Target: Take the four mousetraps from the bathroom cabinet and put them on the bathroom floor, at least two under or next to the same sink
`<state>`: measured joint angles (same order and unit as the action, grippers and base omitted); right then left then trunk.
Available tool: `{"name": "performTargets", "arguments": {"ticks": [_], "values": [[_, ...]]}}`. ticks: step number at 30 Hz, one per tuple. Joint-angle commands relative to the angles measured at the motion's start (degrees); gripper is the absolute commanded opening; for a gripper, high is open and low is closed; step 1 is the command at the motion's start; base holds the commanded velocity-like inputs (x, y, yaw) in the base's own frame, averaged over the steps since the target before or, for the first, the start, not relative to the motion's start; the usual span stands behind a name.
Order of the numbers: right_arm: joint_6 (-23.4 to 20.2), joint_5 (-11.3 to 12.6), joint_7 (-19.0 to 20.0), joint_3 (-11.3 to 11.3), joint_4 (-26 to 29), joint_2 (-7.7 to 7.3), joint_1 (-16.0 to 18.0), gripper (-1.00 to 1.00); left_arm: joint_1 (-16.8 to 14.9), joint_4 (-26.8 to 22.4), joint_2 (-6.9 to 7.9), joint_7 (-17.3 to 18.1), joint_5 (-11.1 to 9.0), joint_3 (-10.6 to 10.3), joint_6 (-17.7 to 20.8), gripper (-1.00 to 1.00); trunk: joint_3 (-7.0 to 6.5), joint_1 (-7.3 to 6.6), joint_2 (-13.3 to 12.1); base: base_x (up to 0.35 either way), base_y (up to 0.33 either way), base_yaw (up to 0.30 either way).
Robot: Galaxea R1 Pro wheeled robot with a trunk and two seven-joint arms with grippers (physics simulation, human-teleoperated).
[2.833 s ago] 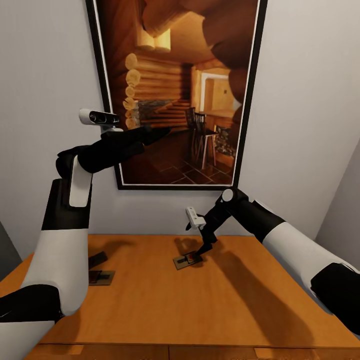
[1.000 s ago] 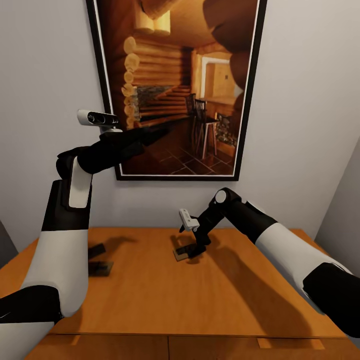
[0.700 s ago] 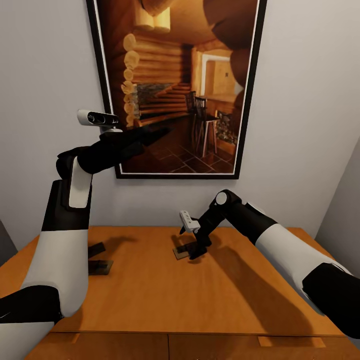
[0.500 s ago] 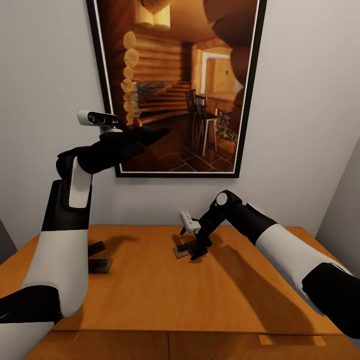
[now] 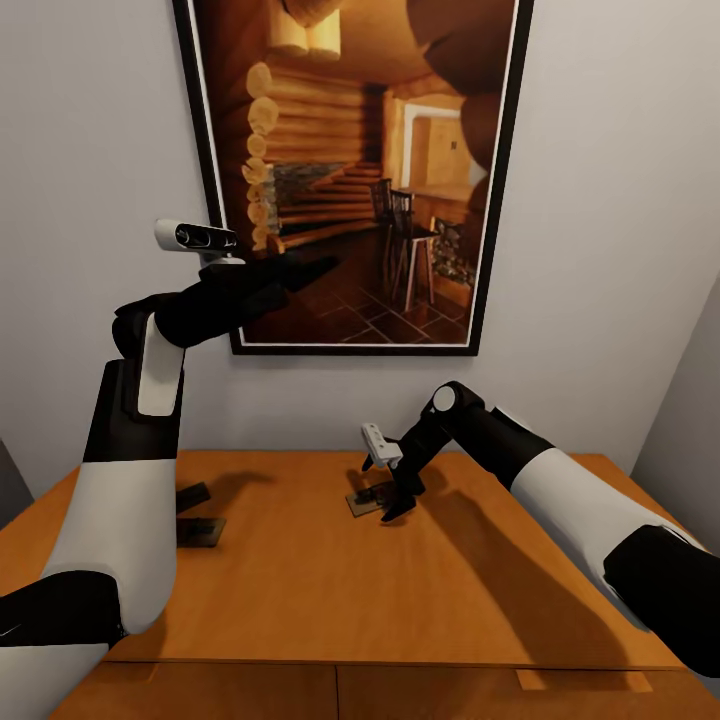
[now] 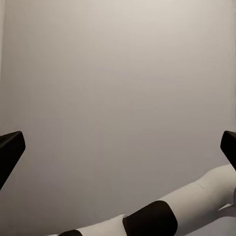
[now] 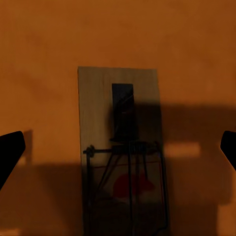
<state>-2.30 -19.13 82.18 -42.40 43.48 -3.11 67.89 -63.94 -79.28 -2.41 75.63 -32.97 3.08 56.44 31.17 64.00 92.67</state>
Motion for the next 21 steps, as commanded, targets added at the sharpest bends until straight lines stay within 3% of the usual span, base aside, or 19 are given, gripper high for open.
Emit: {"name": "performTargets", "arguments": {"ticks": [1, 4, 13, 17, 21], "values": [[-0.25, -0.05, 0.09, -0.14, 0.09, -0.05, 0.05, 1.00, -0.05, 0.00, -0.05, 0.15, 0.01, 0.08, 0.51, 1.00, 0.06, 0.00, 0.03, 0.000, 0.000, 0.000], [-0.21, 0.01, 0.09, -0.14, 0.05, -0.05, 0.05, 1.00, -0.05, 0.00, -0.05, 0.14, 0.01, 0.08, 0.51, 1.00, 0.60, 0.66, 1.24, 0.000, 0.000, 0.000], [-0.02, 0.19, 0.09, -0.14, -0.02, -0.05, 0.05, 1.00, -0.06, 0.00, -0.05, 0.15, 0.01, 0.08, 0.51, 1.00, 0.60, 0.66, 1.24, 0.000, 0.000, 0.000], [0.01, 0.22, 0.09, -0.14, -0.08, -0.05, 0.05, 1.00, -0.05, 0.00, -0.05, 0.14, 0.01, 0.08, 0.56, 1.00, 1.32, 1.53, 2.84, 0.000, 0.000, 0.000], [0.02, 0.23, 0.09, -0.14, -0.13, -0.05, 0.05, 1.00, -0.05, 0.00, -0.05, 0.13, 0.01, 0.08, 0.59, 1.00, 1.32, 1.53, 2.84, 0.000, 0.000, 0.000]]}}
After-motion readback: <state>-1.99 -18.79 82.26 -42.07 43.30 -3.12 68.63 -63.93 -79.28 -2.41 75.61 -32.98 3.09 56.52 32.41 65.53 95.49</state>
